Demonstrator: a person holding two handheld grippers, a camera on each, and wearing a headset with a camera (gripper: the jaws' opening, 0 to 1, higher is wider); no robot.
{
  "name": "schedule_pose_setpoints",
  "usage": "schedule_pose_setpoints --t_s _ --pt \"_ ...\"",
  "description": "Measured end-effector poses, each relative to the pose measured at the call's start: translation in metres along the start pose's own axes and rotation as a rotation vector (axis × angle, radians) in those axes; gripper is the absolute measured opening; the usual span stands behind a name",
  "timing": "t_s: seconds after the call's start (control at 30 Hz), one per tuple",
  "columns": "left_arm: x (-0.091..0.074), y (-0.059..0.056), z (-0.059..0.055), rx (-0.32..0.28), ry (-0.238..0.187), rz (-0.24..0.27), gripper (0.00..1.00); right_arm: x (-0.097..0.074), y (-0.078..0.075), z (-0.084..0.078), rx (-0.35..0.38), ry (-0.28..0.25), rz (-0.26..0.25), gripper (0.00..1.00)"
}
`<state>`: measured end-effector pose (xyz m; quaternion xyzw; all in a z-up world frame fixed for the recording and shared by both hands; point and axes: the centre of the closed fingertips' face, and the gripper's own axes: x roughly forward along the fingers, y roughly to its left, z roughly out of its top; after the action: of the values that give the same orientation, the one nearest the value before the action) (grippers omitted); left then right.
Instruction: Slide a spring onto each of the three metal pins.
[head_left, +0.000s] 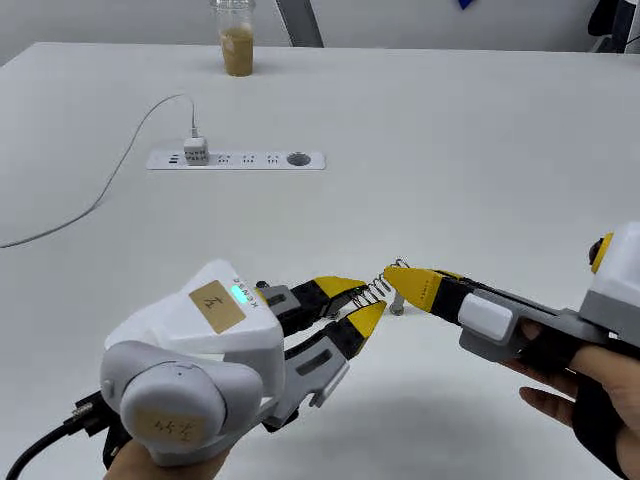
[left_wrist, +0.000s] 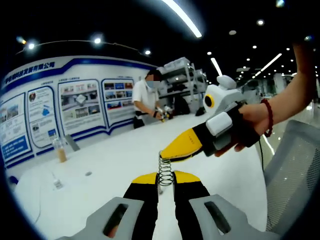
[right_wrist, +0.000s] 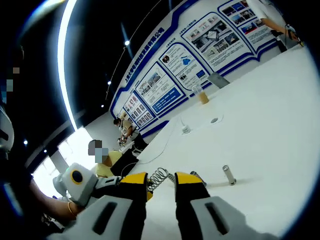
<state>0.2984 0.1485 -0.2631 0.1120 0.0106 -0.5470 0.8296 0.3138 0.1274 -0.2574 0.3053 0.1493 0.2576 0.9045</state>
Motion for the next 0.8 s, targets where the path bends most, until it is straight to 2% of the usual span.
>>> schedule_pose_setpoints --t_s 0.2,0.53,0.7,0.8 --pt "-0.002 -0.001 0.005 0.022 -0.015 -0.002 0.11 0.001 0.003 0.003 0.062 -0.018 0.02 0.18" --pt "0.0 -0.003 0.001 0.017 -0.001 -0.011 0.11 0.001 0.002 0.001 0.106 -0.011 0.034 0.14" --pt "0.002 -0.004 -0.005 -0.017 0.027 -0.018 0.11 0.0 0.002 -0.001 0.082 -0.005 0.035 0.13" --pt "0.004 -0.004 -0.008 -0.017 0.045 -0.017 0.11 0.0 0.003 -0.002 0.049 -0.001 0.035 0.13"
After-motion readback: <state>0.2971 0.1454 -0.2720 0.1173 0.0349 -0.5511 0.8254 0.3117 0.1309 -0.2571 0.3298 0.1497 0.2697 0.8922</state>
